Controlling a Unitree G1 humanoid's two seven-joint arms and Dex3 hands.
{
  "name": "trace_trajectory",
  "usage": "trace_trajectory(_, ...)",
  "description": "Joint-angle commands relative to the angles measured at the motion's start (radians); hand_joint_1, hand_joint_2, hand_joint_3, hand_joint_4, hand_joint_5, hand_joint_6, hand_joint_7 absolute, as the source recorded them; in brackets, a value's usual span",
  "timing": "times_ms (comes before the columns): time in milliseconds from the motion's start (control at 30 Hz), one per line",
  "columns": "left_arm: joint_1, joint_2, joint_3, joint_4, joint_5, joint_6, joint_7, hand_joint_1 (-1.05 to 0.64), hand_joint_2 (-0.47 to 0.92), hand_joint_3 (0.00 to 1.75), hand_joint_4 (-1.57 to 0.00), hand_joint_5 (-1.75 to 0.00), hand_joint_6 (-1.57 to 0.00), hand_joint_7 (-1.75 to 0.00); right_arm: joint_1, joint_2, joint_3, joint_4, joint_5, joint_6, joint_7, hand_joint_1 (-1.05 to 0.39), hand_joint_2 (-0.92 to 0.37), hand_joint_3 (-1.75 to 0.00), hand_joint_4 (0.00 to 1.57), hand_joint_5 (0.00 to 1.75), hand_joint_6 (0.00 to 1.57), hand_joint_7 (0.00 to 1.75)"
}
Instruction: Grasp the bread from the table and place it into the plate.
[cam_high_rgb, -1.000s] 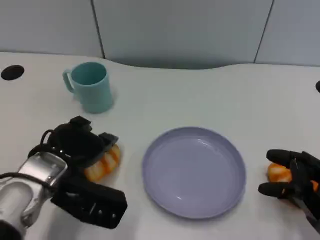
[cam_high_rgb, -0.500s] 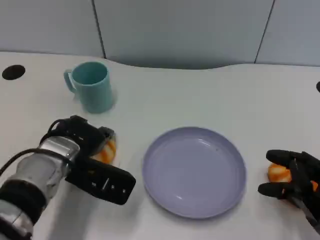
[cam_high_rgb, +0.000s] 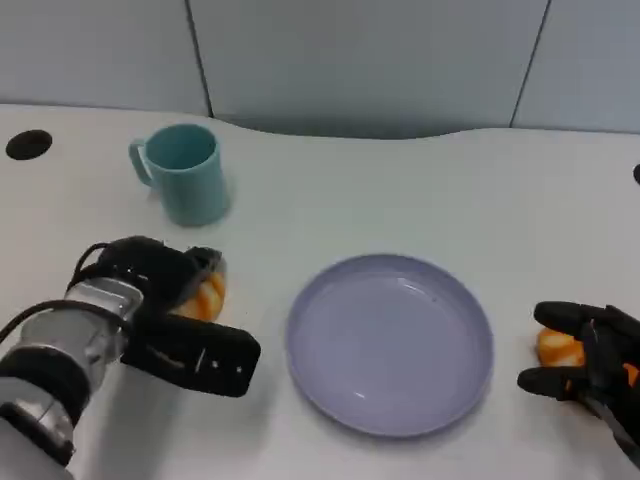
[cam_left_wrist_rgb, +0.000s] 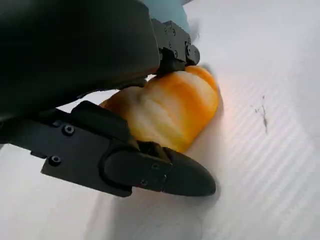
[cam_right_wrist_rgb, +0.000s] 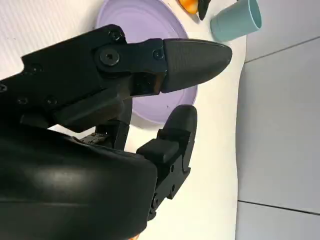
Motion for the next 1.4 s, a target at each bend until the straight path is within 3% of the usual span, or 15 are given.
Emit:
trace_trajectory(33,0.015,0.002,0.000,0.015,-0.036,-0.001,-0.014,-0.36,0.88,0.00,-0.49,-0.40,-0.49,-0.13,0.006,-0.010,-0.006,-0.014,0.000,-0.016,0.000,-0.34,-0.92,-0.44,0.51,1.06,0.45,0.81)
trace_trajectory(133,0.008,0.009,0.010,0.010,-0.066,-0.005,-0.029,-0.25,0.86,0.00,-0.41,-1.20,-0.69,-0.23,0.001,-0.013,-0.004,-0.007,-0.005,-0.024,0.003,-0.34,-0.92,-0.45,0.50,1.07,0.45,0.82)
trace_trajectory(200,0.011,0.015,0.019,0.005,-0.087,-0.025,-0.007,-0.22,0.85,0.00,-0.40,-1.48,-0.72,-0.30,-0.002,-0.013,-0.005,-0.005,-0.005,-0.026,0.004,-0.34,-0.92,-0.45,0.50,1.07,0.45,0.82)
trace_trajectory(233,0.018,0.022,0.026,0.000,-0.098,-0.044,0.018,-0.21,0.84,0.01,-0.44,-1.64,-0.55,-0.96,-0.003,-0.013,-0.005,-0.004,-0.005,-0.026,0.003,-0.35,-0.92,-0.44,0.50,1.07,0.45,0.82)
trace_trajectory(267,0.026,0.030,0.033,-0.007,-0.107,-0.066,0.051,-0.20,0.84,0.01,-0.45,-1.69,-0.43,-1.33,-0.004,-0.012,-0.005,-0.004,-0.005,-0.026,0.002,-0.35,-0.92,-0.44,0.50,1.07,0.45,0.83)
trace_trajectory(300,0.032,0.035,0.036,-0.010,-0.112,-0.081,0.073,-0.21,0.87,0.03,-0.49,-1.72,-0.39,-1.57,-0.005,-0.011,-0.005,-0.004,-0.005,-0.026,0.000,-0.35,-0.92,-0.43,0.51,1.07,0.45,0.83)
trace_trajectory(367,0.041,0.045,0.039,-0.010,-0.121,-0.116,0.110,-0.21,0.88,0.03,-0.53,-1.74,-0.41,-1.70,-0.007,-0.010,-0.007,-0.005,-0.003,-0.020,-0.002,-0.35,-0.92,-0.43,0.51,1.07,0.45,0.83)
trace_trajectory(533,0.079,0.053,0.107,-0.007,-0.211,-0.214,0.111,-0.16,0.92,0.15,-0.62,-1.75,-0.51,-1.75,-0.014,-0.009,-0.011,0.000,0.006,-0.022,0.004,-0.35,-0.92,-0.44,0.50,1.08,0.44,0.84)
trace_trajectory(967,0.141,0.085,0.193,-0.086,-0.322,-0.244,-0.001,-0.13,0.86,0.19,-0.61,-1.75,-0.47,-1.75,-0.018,-0.012,-0.010,0.005,-0.002,-0.024,0.001,-0.34,-0.92,-0.44,0.50,1.09,0.43,0.85)
trace_trajectory(1067,0.175,0.120,0.239,-0.119,-0.364,-0.299,0.012,-0.18,0.85,0.21,-0.61,-1.75,-0.47,-1.75,-0.021,-0.007,-0.010,0.005,0.001,-0.016,-0.004,-0.33,-0.92,-0.44,0.49,1.09,0.43,0.85)
trace_trajectory(1400,0.282,0.153,0.396,-0.373,-0.605,-0.489,-0.157,-0.13,0.83,0.25,-0.68,-1.75,-0.45,-1.75,-0.021,-0.002,0.001,0.007,-0.007,-0.008,-0.018,-0.33,-0.92,-0.43,0.48,1.08,0.44,0.85)
